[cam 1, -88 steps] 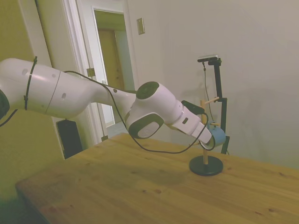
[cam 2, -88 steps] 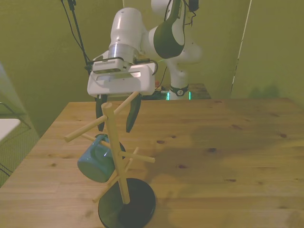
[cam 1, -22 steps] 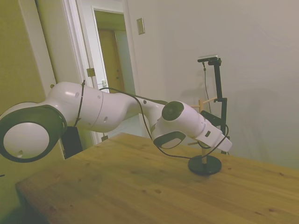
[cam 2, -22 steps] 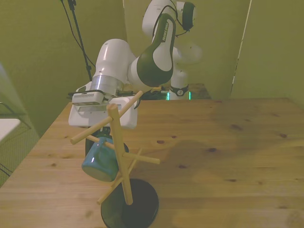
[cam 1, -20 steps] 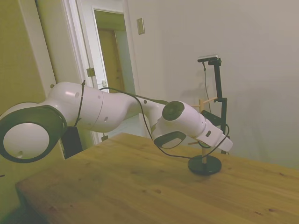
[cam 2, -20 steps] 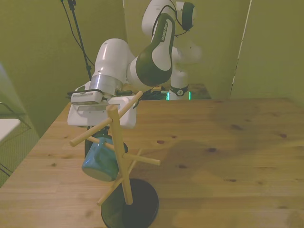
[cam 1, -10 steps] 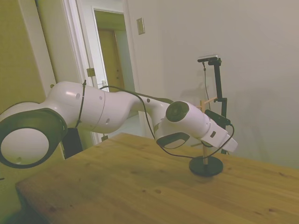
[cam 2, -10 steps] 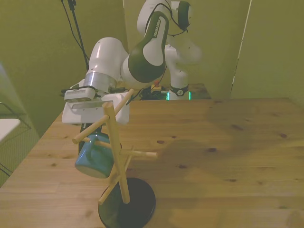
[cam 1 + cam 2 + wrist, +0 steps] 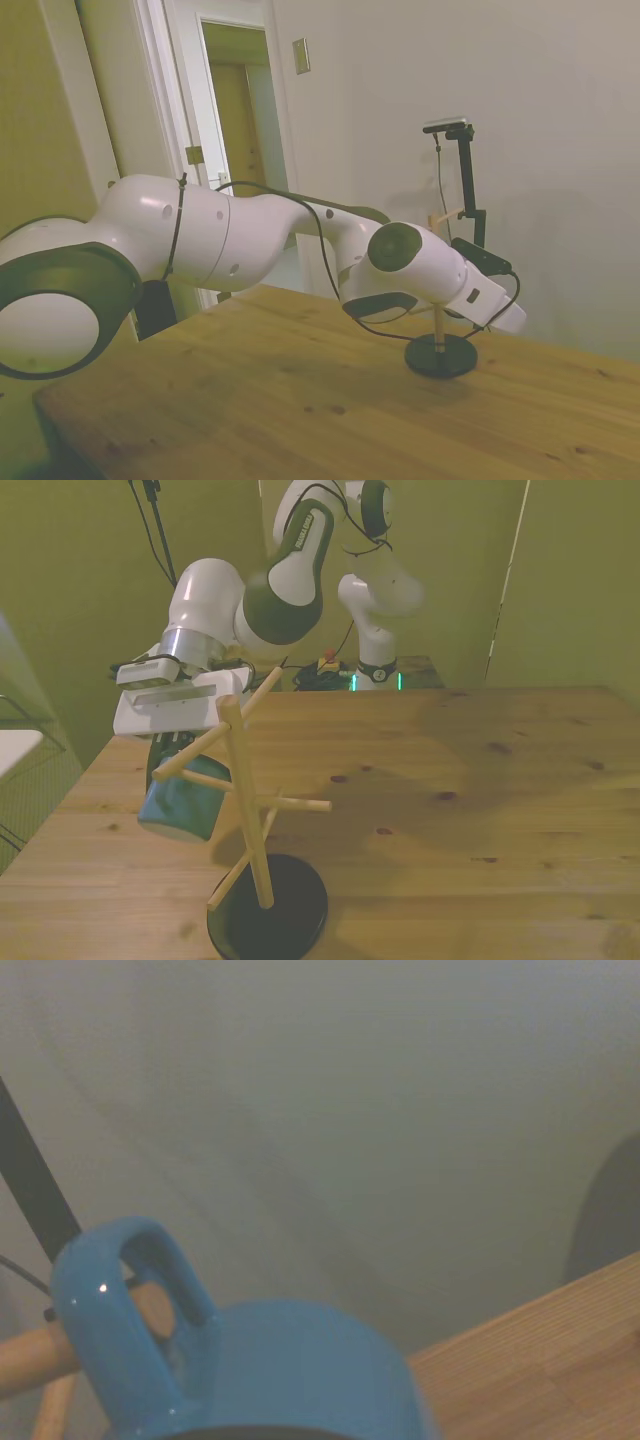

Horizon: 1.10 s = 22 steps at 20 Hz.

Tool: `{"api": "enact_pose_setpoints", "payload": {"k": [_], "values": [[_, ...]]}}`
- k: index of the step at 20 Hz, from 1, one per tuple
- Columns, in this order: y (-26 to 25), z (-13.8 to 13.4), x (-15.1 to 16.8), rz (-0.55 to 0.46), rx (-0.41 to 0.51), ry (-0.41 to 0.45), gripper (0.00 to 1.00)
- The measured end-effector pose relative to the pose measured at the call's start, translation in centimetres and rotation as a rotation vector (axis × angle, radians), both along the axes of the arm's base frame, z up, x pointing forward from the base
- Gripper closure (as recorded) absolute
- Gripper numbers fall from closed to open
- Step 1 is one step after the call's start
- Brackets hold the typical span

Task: Unload the mug

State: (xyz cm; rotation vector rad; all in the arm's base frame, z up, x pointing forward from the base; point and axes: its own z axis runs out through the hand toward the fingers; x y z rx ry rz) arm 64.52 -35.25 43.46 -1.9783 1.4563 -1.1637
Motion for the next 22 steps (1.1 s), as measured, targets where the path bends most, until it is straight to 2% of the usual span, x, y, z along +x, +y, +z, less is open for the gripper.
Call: {"api": "enact_pose_setpoints", "payload": {"k": [11,18,22], "values": [[-3.6,-0.2,-2.2,0.016,0.019,0.011,1.00],[-5.4,-3.7,-4.4,0.042,-0.060,0.121,1.00],[-5.2,-4.3,-5.7,0.083,-0.104,0.157,1.00]]}}
